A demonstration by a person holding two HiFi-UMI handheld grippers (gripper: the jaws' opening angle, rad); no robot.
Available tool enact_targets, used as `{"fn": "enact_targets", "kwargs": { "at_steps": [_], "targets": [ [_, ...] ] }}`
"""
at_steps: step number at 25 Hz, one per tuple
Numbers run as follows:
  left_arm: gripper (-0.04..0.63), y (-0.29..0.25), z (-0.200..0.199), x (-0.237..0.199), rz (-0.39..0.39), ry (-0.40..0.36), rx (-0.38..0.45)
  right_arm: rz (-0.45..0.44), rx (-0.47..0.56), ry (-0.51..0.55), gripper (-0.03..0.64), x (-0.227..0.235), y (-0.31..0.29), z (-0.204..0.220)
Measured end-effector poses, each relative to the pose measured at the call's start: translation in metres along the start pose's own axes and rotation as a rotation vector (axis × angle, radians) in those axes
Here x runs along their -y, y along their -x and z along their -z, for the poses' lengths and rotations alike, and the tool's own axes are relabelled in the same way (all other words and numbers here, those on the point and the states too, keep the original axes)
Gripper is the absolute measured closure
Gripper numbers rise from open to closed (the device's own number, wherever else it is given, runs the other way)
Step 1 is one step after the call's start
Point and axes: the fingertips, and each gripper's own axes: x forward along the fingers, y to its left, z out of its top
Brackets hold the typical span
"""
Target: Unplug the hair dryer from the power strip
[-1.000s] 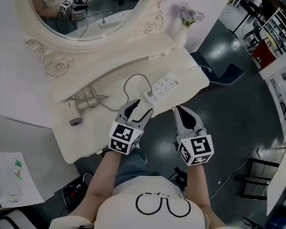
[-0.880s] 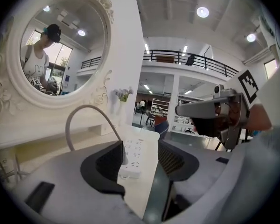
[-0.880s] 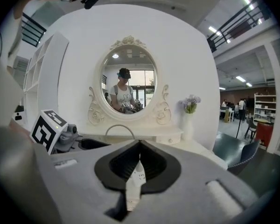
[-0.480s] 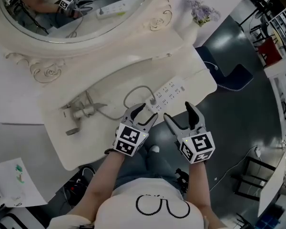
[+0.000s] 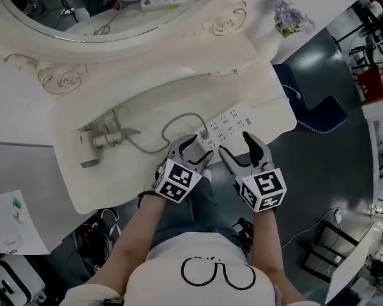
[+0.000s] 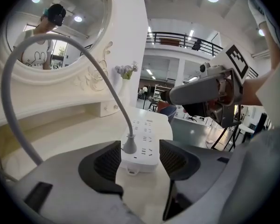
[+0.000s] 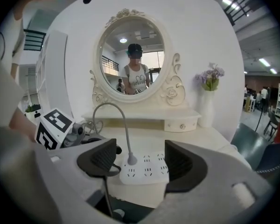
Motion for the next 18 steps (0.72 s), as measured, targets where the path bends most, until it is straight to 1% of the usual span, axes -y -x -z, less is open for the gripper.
{"fn": "enact_targets", "kwargs": {
  "at_steps": [8,10,12,15,18],
  "targets": [
    [0.344,-0.034,0.009,-0.010,-0.056,-0.053,-0.054,-0.130,-0.044,0.012,0.331,0.005,-0.016,0.015],
    [0.344,-0.038,0.011,-0.011,-0.066,-0.076,-0.059,-0.169,-0.056,0.025,0.354,0.003,-0.024,0.017],
    [0.342,-0.039,0.011,-0.012,-0.072,-0.085,-0.066,-0.210,-0.073,0.054,0.373,-0.001,-0.036,0.020],
    [0.342,-0.040,0.011,-0.011,-0.072,-0.089,-0.074,-0.271,-0.120,0.127,0.400,-0.010,-0.056,0.027],
    [0.341,-0.040,0.011,-0.011,-0.070,-0.089,-0.066,-0.333,-0.163,0.173,0.430,-0.020,-0.074,0.035]
  ]
}}
